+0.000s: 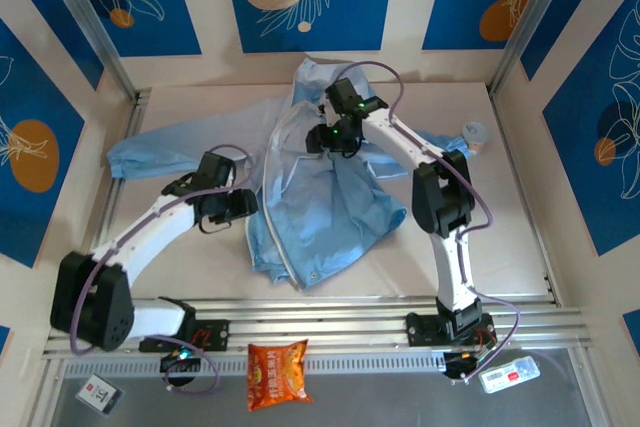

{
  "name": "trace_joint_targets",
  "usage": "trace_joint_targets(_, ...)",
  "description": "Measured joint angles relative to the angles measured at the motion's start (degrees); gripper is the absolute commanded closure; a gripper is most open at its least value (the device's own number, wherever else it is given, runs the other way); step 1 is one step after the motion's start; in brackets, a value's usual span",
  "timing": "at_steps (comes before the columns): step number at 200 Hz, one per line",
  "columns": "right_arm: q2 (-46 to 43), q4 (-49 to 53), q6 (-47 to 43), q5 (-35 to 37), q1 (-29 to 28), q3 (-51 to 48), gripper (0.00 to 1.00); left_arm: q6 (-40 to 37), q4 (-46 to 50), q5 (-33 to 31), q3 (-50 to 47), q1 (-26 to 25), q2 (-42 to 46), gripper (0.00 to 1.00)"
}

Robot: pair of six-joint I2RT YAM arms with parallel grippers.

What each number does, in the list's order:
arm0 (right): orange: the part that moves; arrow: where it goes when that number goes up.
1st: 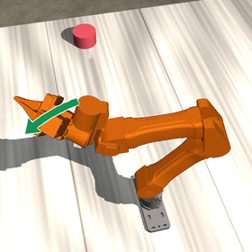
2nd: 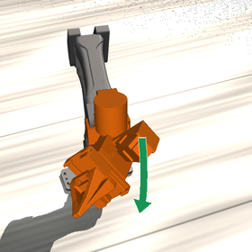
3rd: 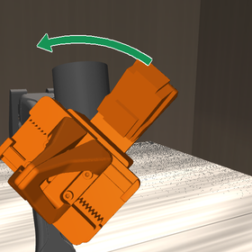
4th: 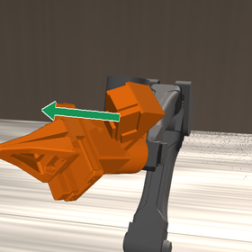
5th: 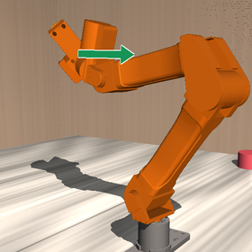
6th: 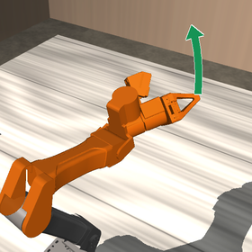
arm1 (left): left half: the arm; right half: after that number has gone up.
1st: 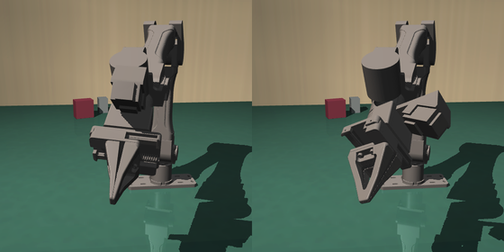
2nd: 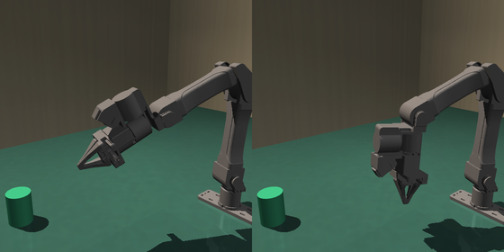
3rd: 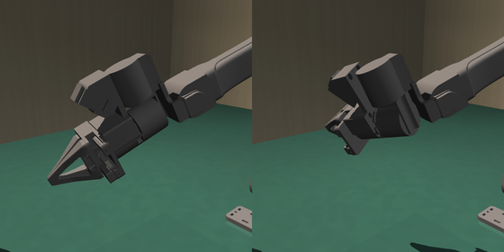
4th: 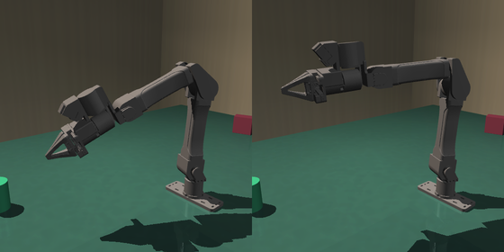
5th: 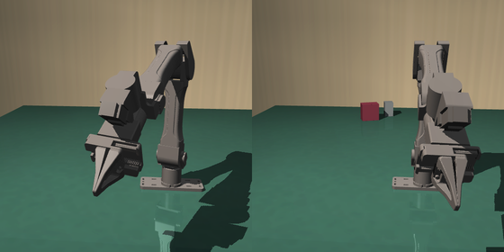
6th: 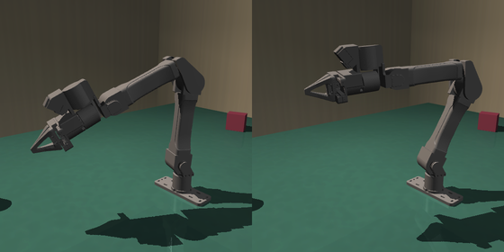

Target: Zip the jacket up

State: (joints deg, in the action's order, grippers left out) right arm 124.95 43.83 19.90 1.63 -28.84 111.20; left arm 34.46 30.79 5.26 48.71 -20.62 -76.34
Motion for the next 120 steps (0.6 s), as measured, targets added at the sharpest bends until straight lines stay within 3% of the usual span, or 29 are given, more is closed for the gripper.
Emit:
trace_joint_targets(35, 8.44, 5.86, -0.09, 4.02, -1.38, 11.43, 0.32, -0.33, -2.84, 3.23, 0.15, 0.0, -6.56, 0.43)
trace_joint_targets(55, 8.96, 7.85, -0.09, 6.75, -1.6, 11.96, 0.32, -1.09, -2.75, 3.54, 1.62, 0.15, -8.04, 0.43)
trace_joint_targets(120, -9.11, 4.7, 2.29, 8.09, 0.15, -15.85, 0.32, -3.58, -4.0, 5.27, 9.62, 3.41, -12.09, 0.43)
